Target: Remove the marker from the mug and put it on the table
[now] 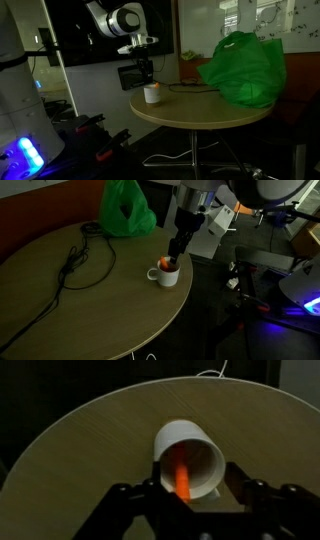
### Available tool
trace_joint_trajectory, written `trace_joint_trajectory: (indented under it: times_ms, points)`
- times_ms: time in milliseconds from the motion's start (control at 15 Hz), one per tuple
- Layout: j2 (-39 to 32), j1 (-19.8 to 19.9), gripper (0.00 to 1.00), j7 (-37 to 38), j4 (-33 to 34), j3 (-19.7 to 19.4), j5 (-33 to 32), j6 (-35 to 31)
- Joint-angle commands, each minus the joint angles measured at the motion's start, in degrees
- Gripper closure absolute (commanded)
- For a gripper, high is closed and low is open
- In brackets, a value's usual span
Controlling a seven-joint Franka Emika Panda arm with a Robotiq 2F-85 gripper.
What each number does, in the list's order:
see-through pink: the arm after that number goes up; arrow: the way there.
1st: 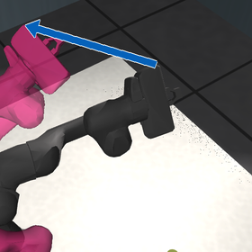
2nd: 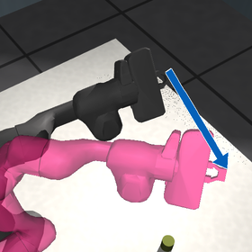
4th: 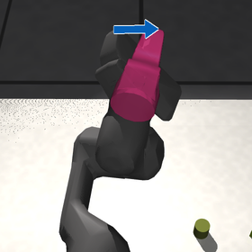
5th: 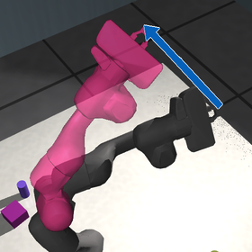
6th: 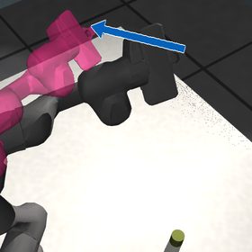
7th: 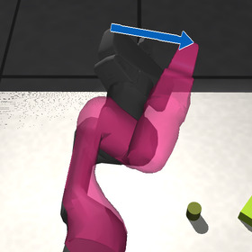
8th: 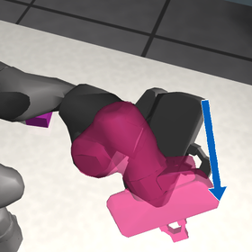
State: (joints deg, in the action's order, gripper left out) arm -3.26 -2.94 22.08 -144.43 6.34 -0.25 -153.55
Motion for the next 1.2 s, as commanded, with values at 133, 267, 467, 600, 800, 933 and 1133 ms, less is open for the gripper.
trace_joint_trajectory:
  times_ms: [133, 267, 467, 600, 800, 933, 1133]
  points:
    - [-4.15, -2.2, 0.63, 3.01, 2.76, -1.54, -2.7, 0.06]
    - [-5.8, -2.83, 0.63, 3.8, 4.06, -2.17, -3.9, -0.05]
    - [-8.08, -3.91, 0.54, 5.29, 6.12, -3.7, -5.28, 0.19]
    - [-9.55, -4.52, 0.54, 5.83, 7.24, -4.51, -5.62, 0.31]
    - [-11.53, -5.78, 0.58, 5.81, 8.54, -5.48, -5.56, 0.08]
    - [-12.69, -6.72, 0.65, 6.35, 9.11, -6.2, -5.62, -0.51]
    - [-14.37, -8.83, 0.65, 9.47, 9.83, -8.41, -8.14, -1.55]
